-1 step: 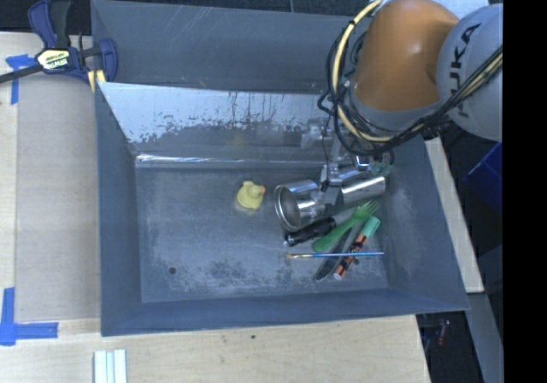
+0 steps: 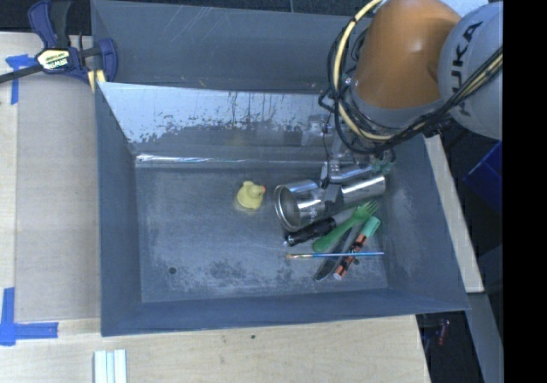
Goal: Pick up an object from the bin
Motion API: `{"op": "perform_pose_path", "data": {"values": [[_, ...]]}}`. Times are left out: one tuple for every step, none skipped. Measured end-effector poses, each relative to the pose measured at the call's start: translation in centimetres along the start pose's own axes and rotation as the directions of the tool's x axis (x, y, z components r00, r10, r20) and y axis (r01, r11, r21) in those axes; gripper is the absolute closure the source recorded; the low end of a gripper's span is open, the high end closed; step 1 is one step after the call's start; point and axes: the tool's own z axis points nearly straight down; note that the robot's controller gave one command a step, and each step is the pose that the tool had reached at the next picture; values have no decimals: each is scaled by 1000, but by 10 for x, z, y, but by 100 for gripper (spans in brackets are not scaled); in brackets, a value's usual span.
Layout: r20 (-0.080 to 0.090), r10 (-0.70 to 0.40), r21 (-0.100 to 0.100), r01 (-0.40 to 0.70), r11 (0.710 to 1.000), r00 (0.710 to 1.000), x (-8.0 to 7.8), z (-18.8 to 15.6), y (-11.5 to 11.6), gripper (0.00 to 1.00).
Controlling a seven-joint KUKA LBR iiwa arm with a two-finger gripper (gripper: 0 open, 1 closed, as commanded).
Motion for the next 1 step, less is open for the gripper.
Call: {"op": "perform_pose_path", "data": {"values": [[-1,-12,1,12,1000,1000,-5,85,2,0]]}}
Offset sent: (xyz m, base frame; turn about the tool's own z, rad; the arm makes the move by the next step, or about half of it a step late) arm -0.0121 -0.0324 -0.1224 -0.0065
